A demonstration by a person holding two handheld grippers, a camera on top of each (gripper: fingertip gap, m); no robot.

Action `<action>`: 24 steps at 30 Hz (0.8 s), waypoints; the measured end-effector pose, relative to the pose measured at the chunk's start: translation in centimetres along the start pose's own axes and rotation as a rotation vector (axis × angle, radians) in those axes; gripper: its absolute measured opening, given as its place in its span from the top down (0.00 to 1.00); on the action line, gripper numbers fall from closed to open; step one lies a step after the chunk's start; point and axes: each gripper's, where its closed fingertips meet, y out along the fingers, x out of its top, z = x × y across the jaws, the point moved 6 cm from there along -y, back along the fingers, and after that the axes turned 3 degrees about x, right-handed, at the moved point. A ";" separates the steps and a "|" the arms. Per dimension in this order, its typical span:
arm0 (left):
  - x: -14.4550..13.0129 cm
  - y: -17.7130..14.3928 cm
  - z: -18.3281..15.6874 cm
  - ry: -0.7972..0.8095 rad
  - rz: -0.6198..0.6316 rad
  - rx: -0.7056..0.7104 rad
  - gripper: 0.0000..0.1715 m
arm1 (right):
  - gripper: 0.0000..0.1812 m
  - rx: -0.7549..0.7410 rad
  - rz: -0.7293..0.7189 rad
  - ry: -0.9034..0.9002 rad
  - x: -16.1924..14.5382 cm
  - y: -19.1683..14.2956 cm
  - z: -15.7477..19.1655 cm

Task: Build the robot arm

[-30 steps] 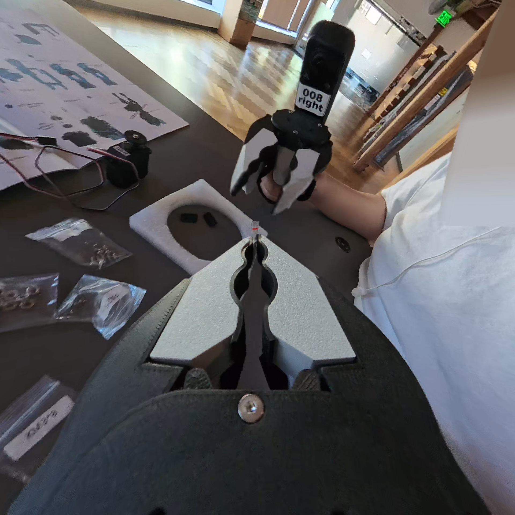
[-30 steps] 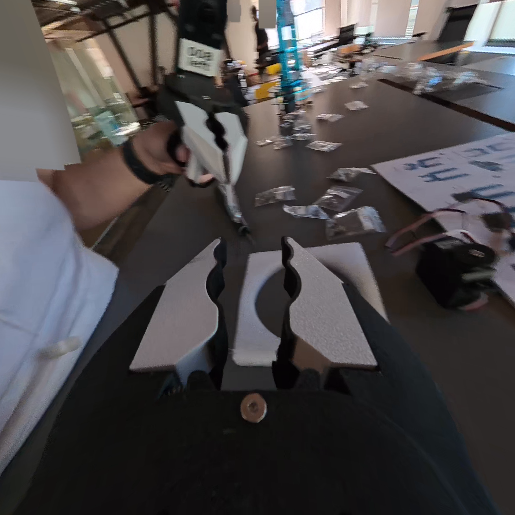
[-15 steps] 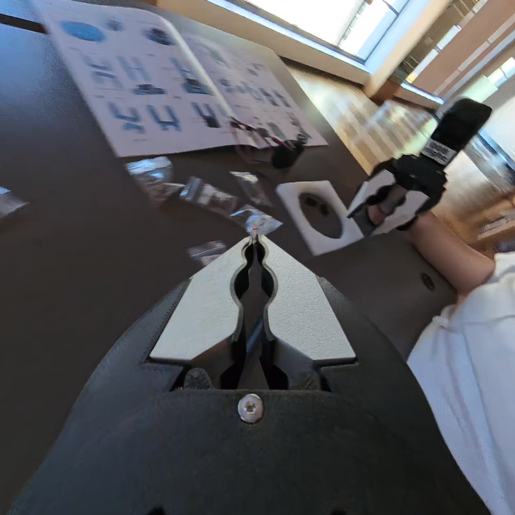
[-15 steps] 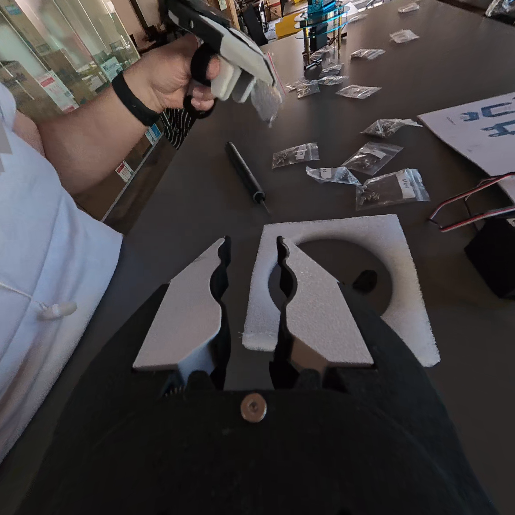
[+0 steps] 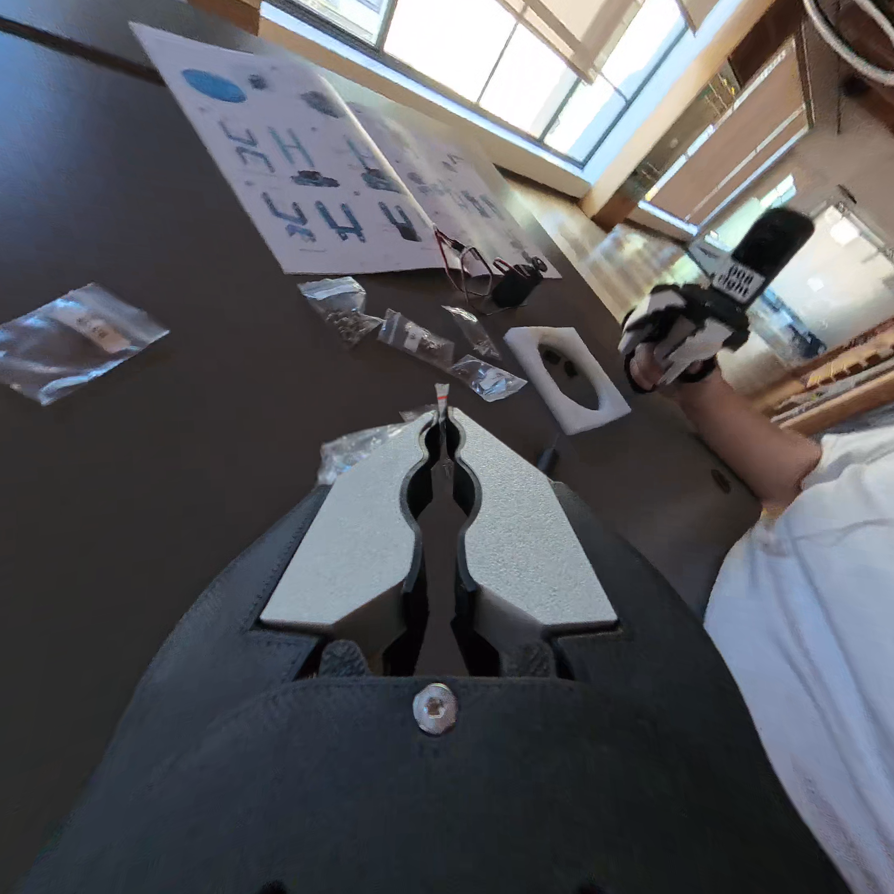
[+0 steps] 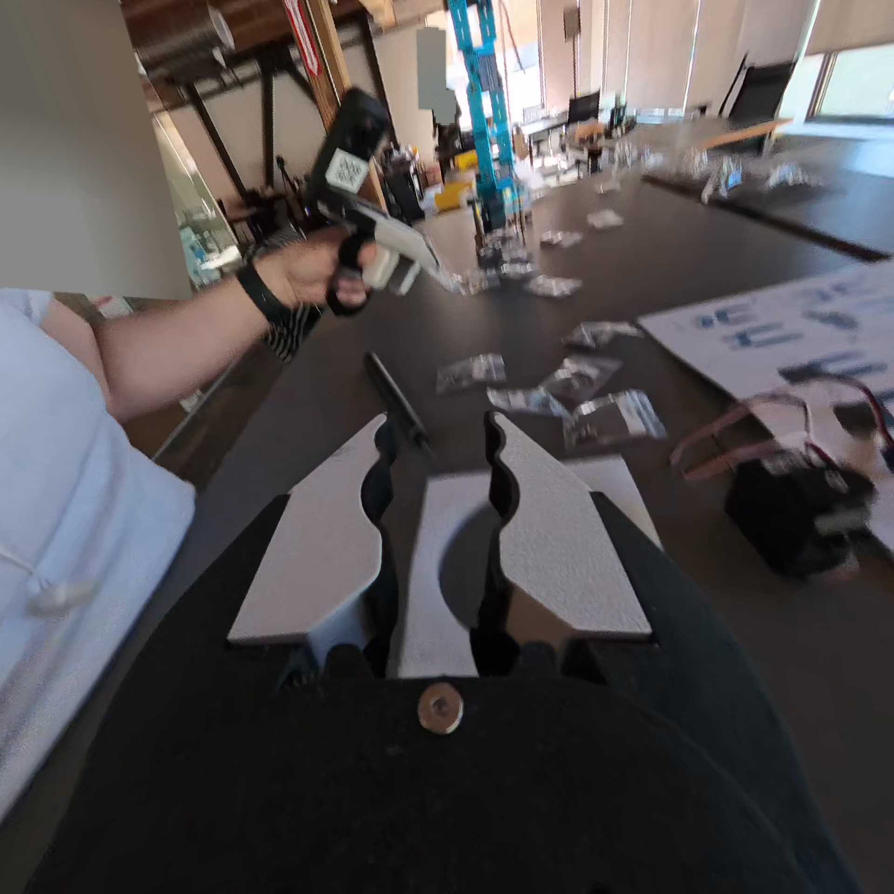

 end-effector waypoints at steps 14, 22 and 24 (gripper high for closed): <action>0.7 -1.0 -3.1 0.265 -0.013 -0.421 1.00 | 1.00 0.314 0.212 0.174 4.0 21.4 1.7; -0.7 -5.1 -0.5 0.195 -0.010 -0.584 1.00 | 1.00 0.304 0.268 0.188 3.2 25.4 4.9; -1.4 -6.1 0.3 0.198 0.032 -0.551 1.00 | 1.00 0.304 0.283 0.236 3.0 26.6 5.5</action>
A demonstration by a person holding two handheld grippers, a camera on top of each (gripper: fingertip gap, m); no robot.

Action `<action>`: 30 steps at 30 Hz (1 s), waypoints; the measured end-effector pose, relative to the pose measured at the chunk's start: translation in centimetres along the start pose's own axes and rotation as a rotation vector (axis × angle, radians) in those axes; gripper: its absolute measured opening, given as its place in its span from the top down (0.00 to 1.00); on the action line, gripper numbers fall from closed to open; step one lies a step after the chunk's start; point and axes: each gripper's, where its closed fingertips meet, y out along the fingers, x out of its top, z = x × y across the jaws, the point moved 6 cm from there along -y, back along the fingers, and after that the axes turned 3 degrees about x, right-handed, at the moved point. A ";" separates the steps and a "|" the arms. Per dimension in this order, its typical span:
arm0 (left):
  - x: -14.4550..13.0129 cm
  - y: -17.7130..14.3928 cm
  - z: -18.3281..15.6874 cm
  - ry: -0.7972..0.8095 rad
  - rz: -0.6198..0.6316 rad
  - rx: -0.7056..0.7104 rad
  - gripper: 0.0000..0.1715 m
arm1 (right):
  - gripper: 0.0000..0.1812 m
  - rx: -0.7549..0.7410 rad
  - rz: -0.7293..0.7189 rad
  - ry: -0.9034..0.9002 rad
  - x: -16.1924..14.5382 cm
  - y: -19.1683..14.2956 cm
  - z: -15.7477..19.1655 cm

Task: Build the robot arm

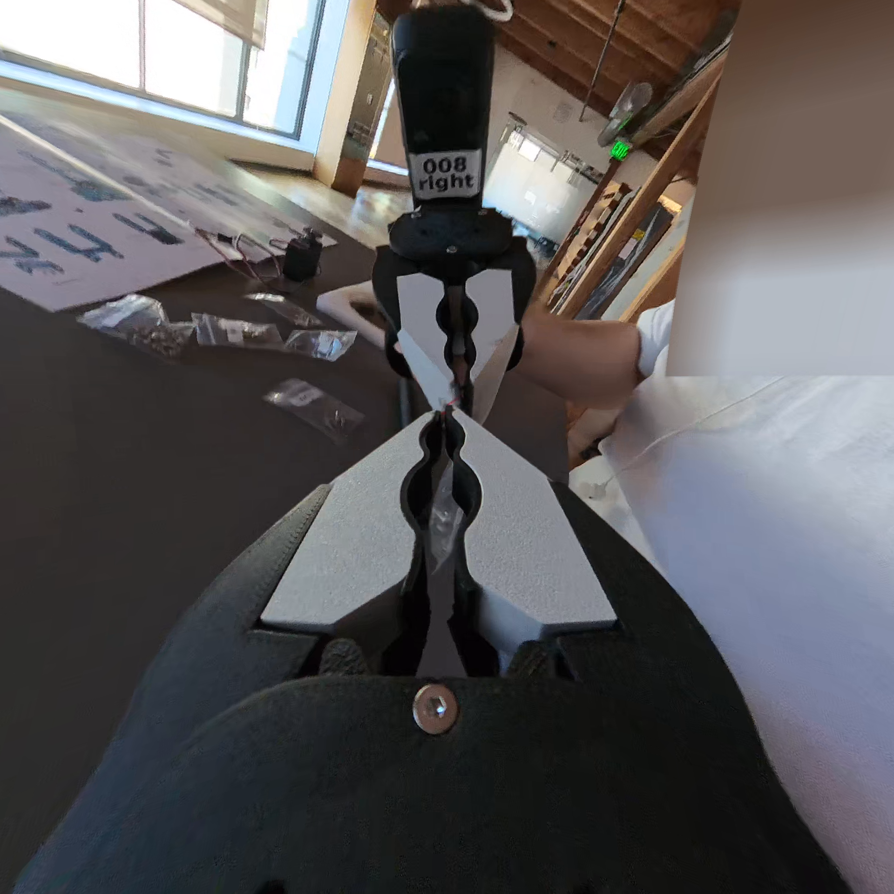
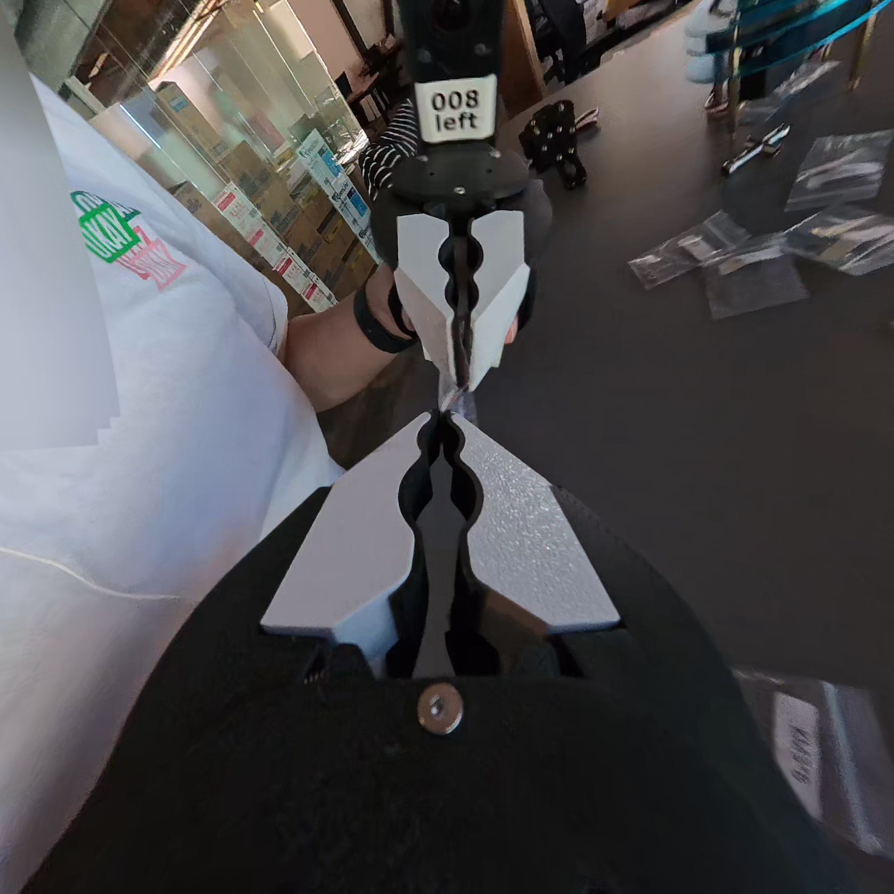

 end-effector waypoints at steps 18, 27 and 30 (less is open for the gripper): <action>-3.1 -10.6 5.1 -0.122 0.035 0.474 0.98 | 0.77 -0.465 0.259 0.160 2.2 2.0 -8.7; -0.2 -15.1 8.1 -0.082 0.092 0.757 1.00 | 0.93 -0.870 0.911 0.421 5.6 -1.4 -6.2; 1.2 -15.9 8.4 -0.058 0.105 0.809 1.00 | 0.99 -0.871 1.009 0.436 5.2 0.8 -4.9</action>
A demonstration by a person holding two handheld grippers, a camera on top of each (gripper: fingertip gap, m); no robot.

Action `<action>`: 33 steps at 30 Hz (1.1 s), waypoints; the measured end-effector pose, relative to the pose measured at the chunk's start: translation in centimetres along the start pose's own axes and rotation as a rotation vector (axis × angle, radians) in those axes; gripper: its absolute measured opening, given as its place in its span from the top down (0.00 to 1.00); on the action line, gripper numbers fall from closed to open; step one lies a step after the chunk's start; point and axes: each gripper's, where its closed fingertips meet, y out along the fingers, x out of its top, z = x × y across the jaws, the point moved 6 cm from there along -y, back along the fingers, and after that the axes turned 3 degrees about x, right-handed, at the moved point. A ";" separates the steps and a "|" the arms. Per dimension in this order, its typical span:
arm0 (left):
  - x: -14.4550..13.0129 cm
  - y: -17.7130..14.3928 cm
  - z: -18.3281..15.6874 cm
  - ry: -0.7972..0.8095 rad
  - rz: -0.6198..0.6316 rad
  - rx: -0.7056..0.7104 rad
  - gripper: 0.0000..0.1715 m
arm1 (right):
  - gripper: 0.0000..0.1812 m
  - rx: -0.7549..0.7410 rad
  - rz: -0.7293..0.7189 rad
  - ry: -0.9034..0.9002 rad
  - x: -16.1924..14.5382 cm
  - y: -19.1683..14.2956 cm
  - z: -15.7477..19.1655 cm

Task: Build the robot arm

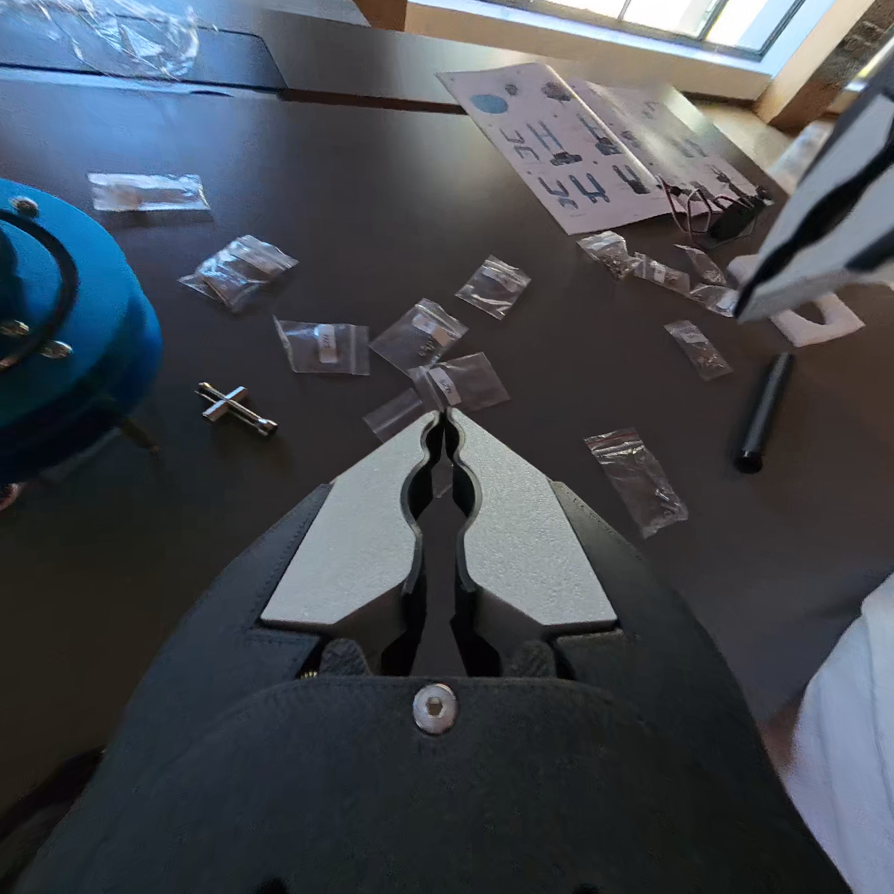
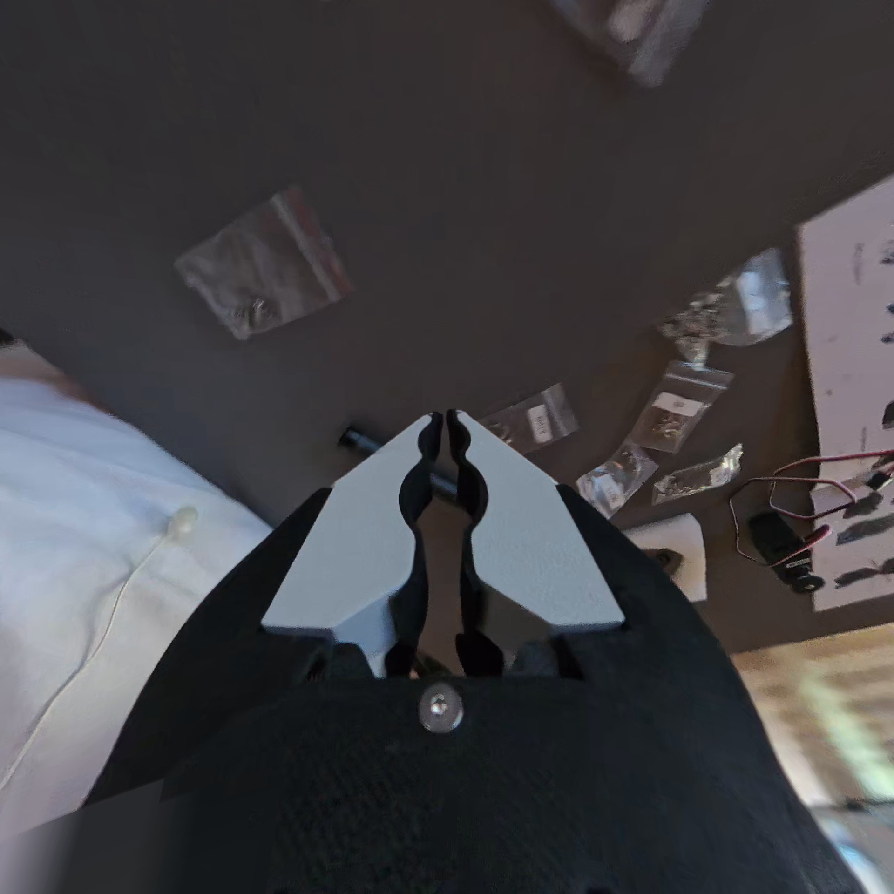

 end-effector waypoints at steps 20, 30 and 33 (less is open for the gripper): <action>3.2 0.6 -3.3 0.093 0.019 -0.028 1.00 | 1.00 0.249 0.419 -0.328 -9.8 0.8 7.2; 2.8 2.4 -4.7 0.094 0.028 -0.094 1.00 | 1.00 0.162 0.438 -0.052 -13.2 -1.1 1.3; 2.5 2.8 -5.6 0.086 0.030 -0.158 1.00 | 1.00 0.155 0.474 -0.075 -13.3 -0.6 1.5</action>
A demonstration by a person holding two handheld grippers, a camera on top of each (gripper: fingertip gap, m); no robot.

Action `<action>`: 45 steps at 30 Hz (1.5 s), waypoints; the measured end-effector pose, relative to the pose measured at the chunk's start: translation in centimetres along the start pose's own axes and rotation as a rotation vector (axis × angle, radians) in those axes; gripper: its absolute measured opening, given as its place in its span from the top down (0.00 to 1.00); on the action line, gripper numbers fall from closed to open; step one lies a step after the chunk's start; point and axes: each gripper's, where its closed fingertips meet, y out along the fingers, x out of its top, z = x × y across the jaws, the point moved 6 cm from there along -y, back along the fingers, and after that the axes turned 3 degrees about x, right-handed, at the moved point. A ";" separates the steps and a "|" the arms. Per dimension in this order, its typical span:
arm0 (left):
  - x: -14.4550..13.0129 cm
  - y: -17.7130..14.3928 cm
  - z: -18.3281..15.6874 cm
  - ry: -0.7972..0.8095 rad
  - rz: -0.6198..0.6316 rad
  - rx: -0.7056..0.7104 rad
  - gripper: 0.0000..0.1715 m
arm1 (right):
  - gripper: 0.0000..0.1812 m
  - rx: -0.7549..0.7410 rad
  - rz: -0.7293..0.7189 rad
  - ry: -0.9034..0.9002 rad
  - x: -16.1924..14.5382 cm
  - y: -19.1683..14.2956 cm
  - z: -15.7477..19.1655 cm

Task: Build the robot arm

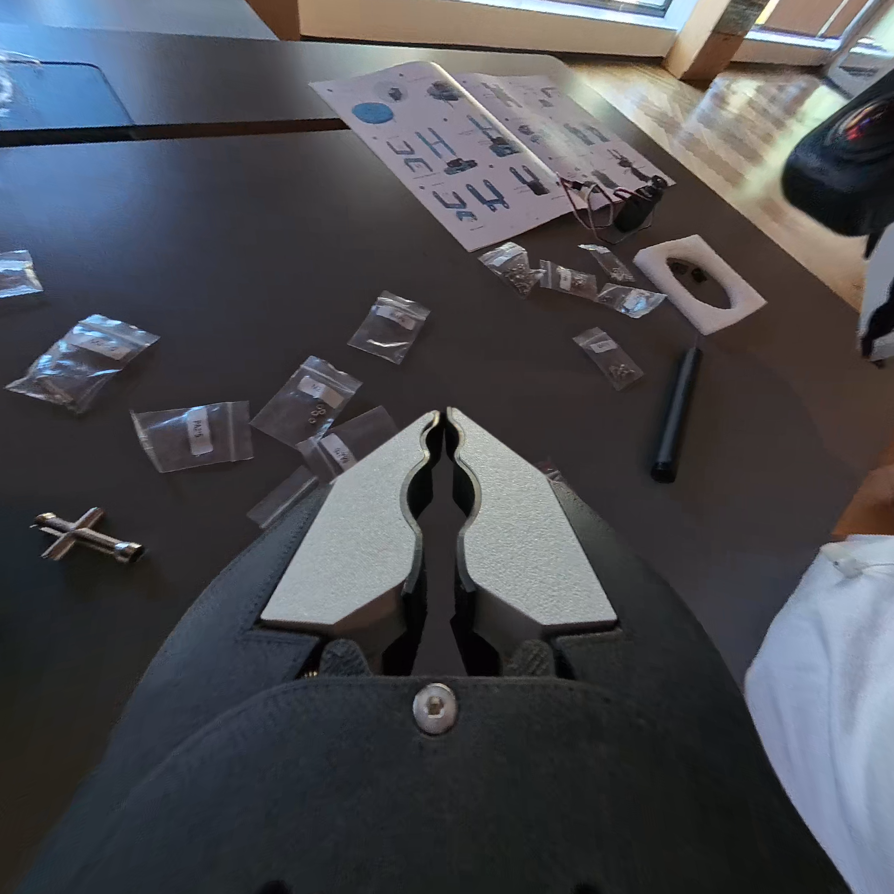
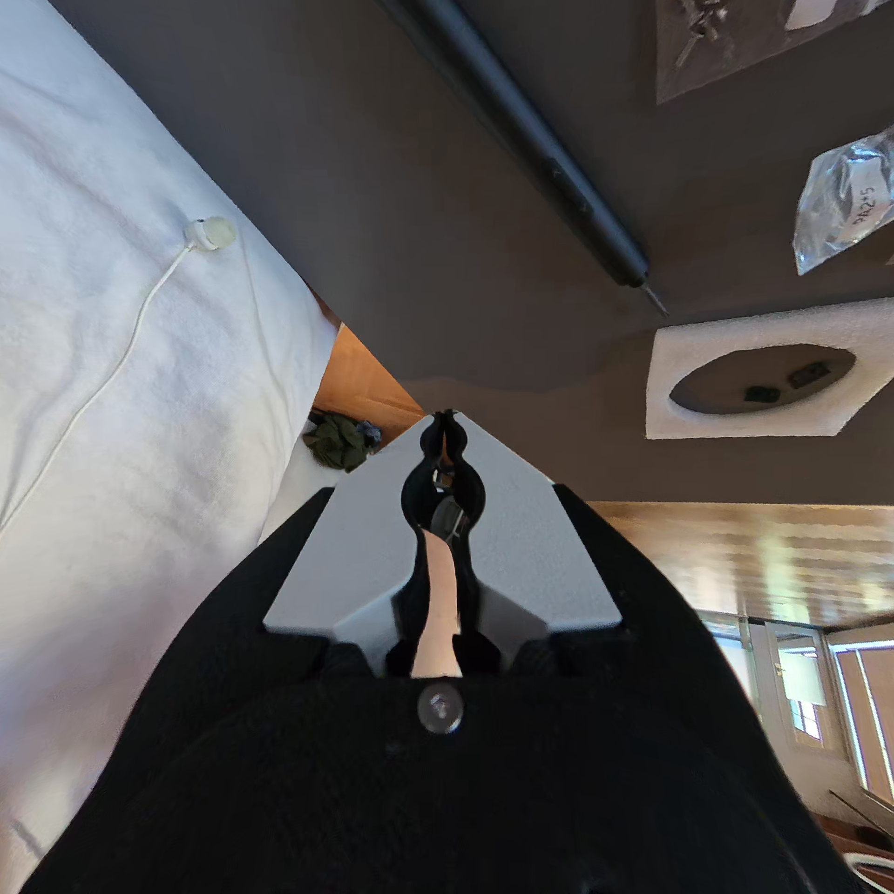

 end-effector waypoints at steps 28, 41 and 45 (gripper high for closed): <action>0.2 9.2 -8.6 0.124 0.051 -0.416 0.90 | 0.52 -0.180 -1.583 -0.068 -2.5 5.4 -14.1; 2.7 15.9 -10.2 0.289 0.064 -0.500 0.91 | 0.86 -0.654 -1.343 -0.466 1.2 6.6 -13.2; 2.4 16.0 -10.2 0.288 0.069 -0.525 0.91 | 0.93 -0.673 -1.291 -0.486 1.8 6.5 -13.3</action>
